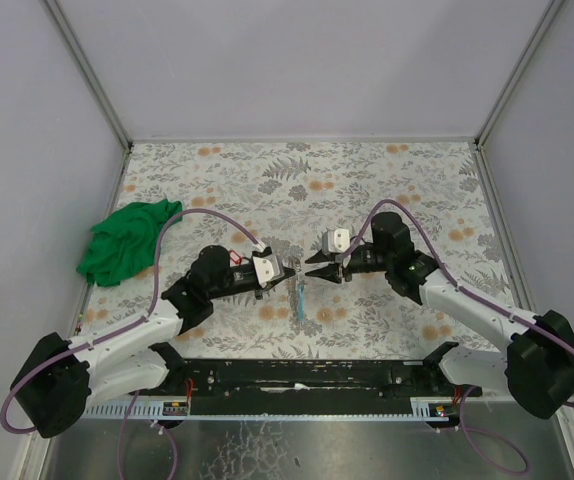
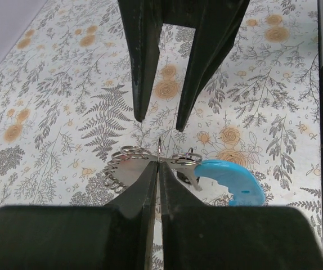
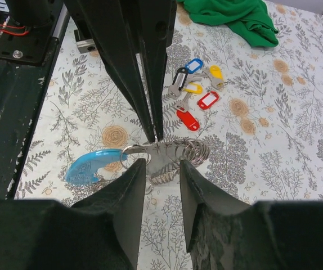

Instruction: Put the keys on the keyring

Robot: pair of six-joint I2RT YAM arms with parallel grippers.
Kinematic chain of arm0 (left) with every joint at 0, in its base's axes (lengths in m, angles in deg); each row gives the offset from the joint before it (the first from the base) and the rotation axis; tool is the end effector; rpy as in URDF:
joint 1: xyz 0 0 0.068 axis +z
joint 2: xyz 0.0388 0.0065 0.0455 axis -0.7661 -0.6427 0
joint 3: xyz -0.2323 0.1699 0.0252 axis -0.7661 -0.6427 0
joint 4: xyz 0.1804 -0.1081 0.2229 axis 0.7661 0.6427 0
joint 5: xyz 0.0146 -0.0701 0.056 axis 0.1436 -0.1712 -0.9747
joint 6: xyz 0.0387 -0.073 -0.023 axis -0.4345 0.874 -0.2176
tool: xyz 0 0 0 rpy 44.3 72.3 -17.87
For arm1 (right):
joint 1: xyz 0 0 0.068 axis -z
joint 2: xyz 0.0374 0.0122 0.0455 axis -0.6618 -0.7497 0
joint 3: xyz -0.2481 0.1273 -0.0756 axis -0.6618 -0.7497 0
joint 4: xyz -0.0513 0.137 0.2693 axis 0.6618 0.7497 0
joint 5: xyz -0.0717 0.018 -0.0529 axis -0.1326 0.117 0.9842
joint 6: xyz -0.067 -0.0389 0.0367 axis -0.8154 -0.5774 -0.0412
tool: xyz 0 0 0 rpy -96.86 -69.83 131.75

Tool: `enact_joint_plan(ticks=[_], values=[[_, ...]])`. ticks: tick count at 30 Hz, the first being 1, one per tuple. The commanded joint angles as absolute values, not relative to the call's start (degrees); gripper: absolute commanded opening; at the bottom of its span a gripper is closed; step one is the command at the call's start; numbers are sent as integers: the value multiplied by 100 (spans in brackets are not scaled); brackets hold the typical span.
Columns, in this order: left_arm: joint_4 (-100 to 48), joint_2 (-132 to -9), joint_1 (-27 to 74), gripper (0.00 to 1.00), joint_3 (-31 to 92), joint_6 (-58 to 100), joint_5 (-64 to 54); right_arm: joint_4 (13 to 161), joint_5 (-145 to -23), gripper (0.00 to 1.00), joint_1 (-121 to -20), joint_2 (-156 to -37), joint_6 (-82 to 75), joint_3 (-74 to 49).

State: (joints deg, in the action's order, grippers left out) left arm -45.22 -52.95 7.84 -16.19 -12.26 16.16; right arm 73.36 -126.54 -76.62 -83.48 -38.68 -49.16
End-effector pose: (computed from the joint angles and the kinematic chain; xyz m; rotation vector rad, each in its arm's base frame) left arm 0.1886 -0.2209 0.2187 1.2488 1.2847 -0.7069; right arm 0.2263 0.2303 0.2526 -1.4303 1.1462 0.8803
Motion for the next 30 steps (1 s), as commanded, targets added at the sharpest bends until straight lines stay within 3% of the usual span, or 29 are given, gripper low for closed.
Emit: enact_joint_plan(ticks=[1, 10, 16, 23, 30], values=[[-4636, -5180, 722, 0, -1463, -1401, 1427, 6538, -12577, 36, -7791, -8392, -4013, -5094], [-4653, -5250, 685, 0, -1441, -1390, 1469, 6130, -12157, 28, -8066, -8557, -3986, -5197], [-4711, -5241, 649, 0, -1454, -1312, 1366, 5750, -11669, 18, -8246, -8469, -3773, -5376], [-4884, -5184, 382, 0, -1611, -1035, 890, 5206, -10545, 1, -8550, -8238, -3321, -5715], [-5170, -5133, -204, 0, -1853, -707, 251, 4232, -8779, 0, -8970, -8330, -2126, -5897]])
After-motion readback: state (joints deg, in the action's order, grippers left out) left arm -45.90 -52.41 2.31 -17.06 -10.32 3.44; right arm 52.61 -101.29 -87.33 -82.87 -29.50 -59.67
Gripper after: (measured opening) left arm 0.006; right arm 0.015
